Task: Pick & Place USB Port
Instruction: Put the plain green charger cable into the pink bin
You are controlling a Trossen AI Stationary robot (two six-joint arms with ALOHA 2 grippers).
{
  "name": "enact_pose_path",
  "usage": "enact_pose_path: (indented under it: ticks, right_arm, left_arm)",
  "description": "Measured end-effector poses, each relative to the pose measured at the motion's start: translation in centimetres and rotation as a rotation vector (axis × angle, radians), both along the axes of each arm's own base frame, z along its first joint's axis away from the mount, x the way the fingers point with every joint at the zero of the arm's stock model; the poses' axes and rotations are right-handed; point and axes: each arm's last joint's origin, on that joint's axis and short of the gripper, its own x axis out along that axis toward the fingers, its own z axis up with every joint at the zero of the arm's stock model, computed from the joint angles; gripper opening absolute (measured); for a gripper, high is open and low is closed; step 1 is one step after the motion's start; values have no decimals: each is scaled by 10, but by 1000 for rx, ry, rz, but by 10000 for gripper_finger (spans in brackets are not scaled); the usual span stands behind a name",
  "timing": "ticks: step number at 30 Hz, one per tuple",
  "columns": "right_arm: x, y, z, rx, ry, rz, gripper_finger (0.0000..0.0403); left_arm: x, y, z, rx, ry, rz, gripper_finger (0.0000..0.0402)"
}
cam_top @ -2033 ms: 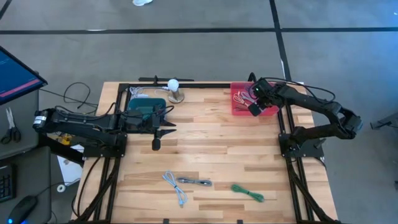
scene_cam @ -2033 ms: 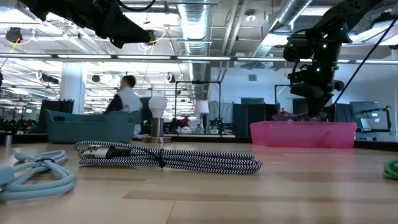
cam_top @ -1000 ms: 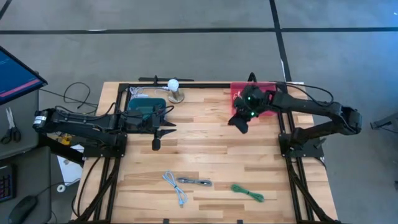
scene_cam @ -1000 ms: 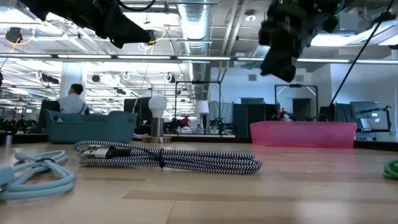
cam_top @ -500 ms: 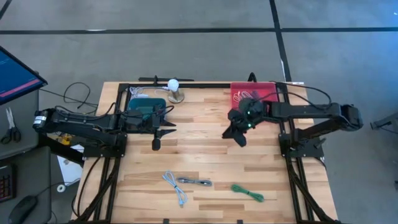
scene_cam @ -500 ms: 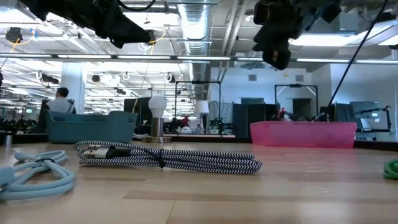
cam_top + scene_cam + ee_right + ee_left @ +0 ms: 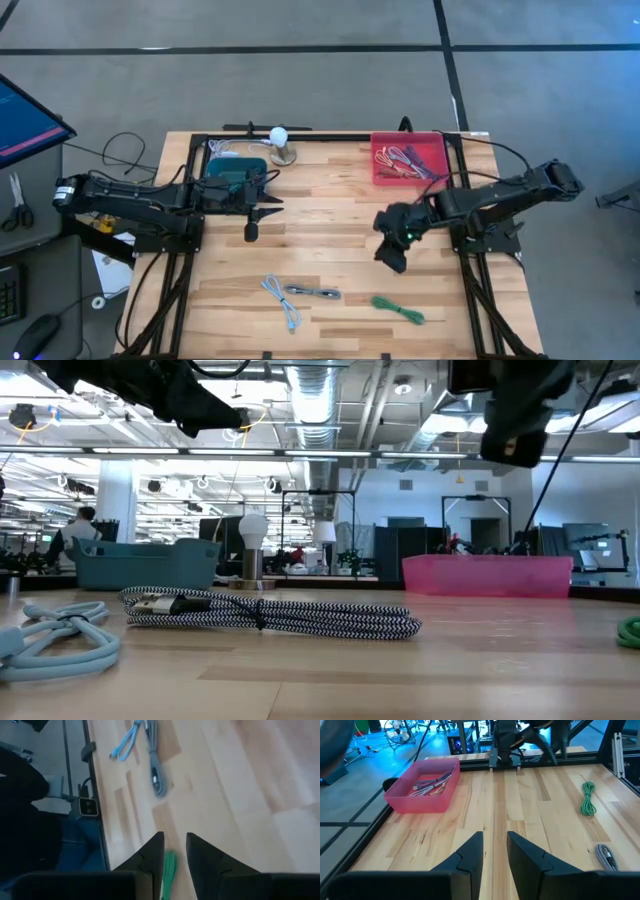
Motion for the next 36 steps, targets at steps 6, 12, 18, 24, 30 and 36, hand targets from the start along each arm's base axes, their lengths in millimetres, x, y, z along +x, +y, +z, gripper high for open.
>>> enact_pose_path:
  ticks: [6, 12, 18, 24, 30, 36]
  right_arm:
    - [-8, 27, 0, 24, 37, -45, 74]
    - [-21, 53, -3, 76, 113, -151, 74]
    - [-32, 85, -21, 125, 292, -215, 74]
    - [-36, 120, -56, 96, 455, -255, 74]
    - [-36, 148, -92, 135, 624, -236, 80]
    - [-33, 159, -118, 114, 696, -228, 110]
  left_arm:
    - [0, 0, 0, -5, 0, 1, 87]
    - [0, 0, 0, -8, -2, -2, 87]
    - [0, -1, 0, -67, -9, 6, 87]
    - [0, -1, 0, -82, -11, 8, 87]
    - [0, -1, 0, -82, -9, 7, 87]
    - [0, -1, 0, -77, -10, 7, 87]
